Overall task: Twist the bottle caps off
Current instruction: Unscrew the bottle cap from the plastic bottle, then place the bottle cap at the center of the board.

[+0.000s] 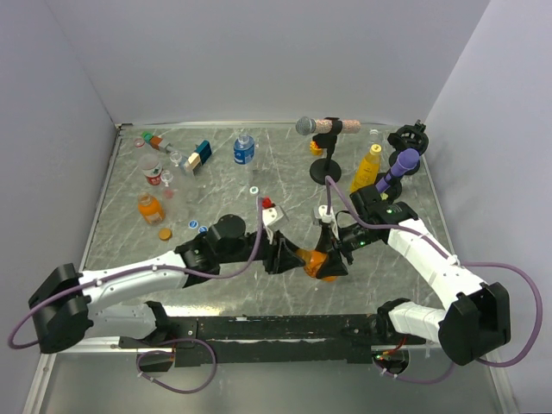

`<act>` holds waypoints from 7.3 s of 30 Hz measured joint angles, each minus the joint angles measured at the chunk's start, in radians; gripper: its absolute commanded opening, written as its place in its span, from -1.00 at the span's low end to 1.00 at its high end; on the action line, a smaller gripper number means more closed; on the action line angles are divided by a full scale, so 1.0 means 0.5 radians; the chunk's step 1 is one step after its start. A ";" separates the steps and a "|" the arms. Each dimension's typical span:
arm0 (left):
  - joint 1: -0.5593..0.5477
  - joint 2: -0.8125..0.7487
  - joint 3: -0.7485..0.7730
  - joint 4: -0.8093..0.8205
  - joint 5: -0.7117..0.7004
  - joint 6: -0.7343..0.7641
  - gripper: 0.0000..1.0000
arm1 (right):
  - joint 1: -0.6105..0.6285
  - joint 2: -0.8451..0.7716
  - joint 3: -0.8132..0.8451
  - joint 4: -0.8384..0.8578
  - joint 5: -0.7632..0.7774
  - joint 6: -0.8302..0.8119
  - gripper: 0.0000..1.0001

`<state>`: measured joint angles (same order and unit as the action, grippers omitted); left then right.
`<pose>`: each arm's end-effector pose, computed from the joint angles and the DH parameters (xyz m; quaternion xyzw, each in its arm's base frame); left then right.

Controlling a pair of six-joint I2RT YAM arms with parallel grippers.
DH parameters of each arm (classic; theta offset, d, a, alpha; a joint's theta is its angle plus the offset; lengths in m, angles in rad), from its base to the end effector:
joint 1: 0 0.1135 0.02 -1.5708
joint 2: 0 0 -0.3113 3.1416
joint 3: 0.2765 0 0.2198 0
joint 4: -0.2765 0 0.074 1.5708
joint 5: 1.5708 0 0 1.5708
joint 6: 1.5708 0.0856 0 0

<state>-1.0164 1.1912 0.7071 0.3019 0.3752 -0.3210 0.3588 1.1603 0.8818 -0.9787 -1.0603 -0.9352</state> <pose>0.1159 -0.2468 0.3295 0.3695 0.6692 -0.5022 0.4044 0.1154 0.1231 0.2883 -0.5767 0.6323 0.4406 0.2711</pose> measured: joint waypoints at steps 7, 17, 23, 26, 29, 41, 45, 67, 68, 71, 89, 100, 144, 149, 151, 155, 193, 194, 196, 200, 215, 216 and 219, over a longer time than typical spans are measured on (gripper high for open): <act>-0.014 -0.069 -0.028 -0.134 -0.261 -0.802 -0.99 | 0.005 0.000 0.003 0.035 -0.040 0.014 -0.84; 0.008 0.170 0.248 -0.556 -0.334 -1.662 -0.95 | -0.020 0.000 0.003 0.005 0.146 0.005 -0.84; 0.003 0.158 0.313 -0.674 -0.417 -1.669 0.68 | -0.019 -0.002 0.003 0.033 0.124 0.002 -0.84; 0.007 0.082 0.269 -0.621 -0.443 -1.581 0.97 | -0.019 -0.002 0.003 0.031 0.130 -0.009 -0.84; 0.013 -0.092 0.163 -0.542 -0.452 -1.438 0.93 | -0.019 -0.002 0.003 0.030 0.130 -0.011 -0.84; 0.024 -0.661 -0.426 -0.024 -0.111 -0.025 0.93 | -0.019 -0.002 0.003 0.029 0.130 -0.034 -0.83; 0.030 -0.539 -0.395 0.042 0.005 0.497 0.96 | -0.019 -0.001 0.003 0.028 0.130 -0.053 -0.83; 0.150 0.192 0.076 0.049 0.566 0.929 0.14 | -0.019 -0.001 0.003 0.027 0.130 -0.056 -0.83; 0.150 0.205 0.087 0.043 0.571 0.926 0.11 | -0.019 -0.001 0.003 0.027 0.131 -0.056 -0.83; 0.151 0.235 0.105 0.037 0.582 0.916 0.07 | -0.019 -0.001 0.003 0.027 0.130 -0.056 -0.83; 0.167 0.223 0.170 -0.117 0.407 0.138 -0.99 | -0.019 -0.001 0.003 0.029 0.095 -0.032 -0.83; 0.151 0.064 0.202 -0.473 0.043 -1.154 -0.79 | -0.008 -0.001 0.006 0.050 -0.035 -0.010 -0.83; 0.159 -0.176 -0.310 0.249 0.288 0.996 0.84 | -0.008 0.000 0.005 0.031 0.129 -0.054 -0.83; 0.159 -0.057 -0.204 0.270 0.390 1.080 0.73 | -0.008 0.000 0.005 0.031 0.137 -0.054 -0.83; 0.159 -0.024 -0.182 0.270 0.426 1.095 0.68 | -0.008 0.000 0.005 0.031 0.138 -0.054 -0.83; 0.159 0.050 -0.137 0.266 0.483 1.112 0.53 | -0.008 0.000 0.005 0.031 0.139 -0.054 -0.83; 0.194 0.068 0.053 -0.089 0.376 -0.582 -0.95 | 0.006 0.001 0.003 -0.021 0.034 -0.055 -0.84; 0.202 0.064 0.053 -0.095 0.367 -0.662 -0.95 | 0.006 0.001 0.003 -0.021 0.043 -0.055 -0.83; 0.217 0.045 0.053 -0.126 0.346 -0.773 -0.95 | 0.005 0.001 0.003 -0.018 0.061 -0.054 -0.83; 0.266 -0.058 0.053 -0.249 0.246 -0.875 -0.93 | 0.001 0.001 0.003 -0.012 0.108 -0.054 -0.83; 0.885 0.362 0.129 -0.610 -0.546 -0.619 -0.75 | 0.001 0.000 0.003 -0.003 0.138 -0.054 -0.83; 0.893 0.444 0.159 -0.624 -0.578 -0.600 -0.73 | 0.001 0.000 0.003 -0.002 0.139 -0.054 -0.83; 0.916 0.742 0.330 -0.674 -0.647 -0.560 -0.69 | 0.001 -0.002 0.003 -0.002 0.146 -0.054 -0.83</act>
<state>-0.5587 1.5620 0.8722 -0.0349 0.0517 -0.6010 0.3592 1.1595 0.8833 -0.9794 -0.9871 -0.9623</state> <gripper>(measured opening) 0.450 0.674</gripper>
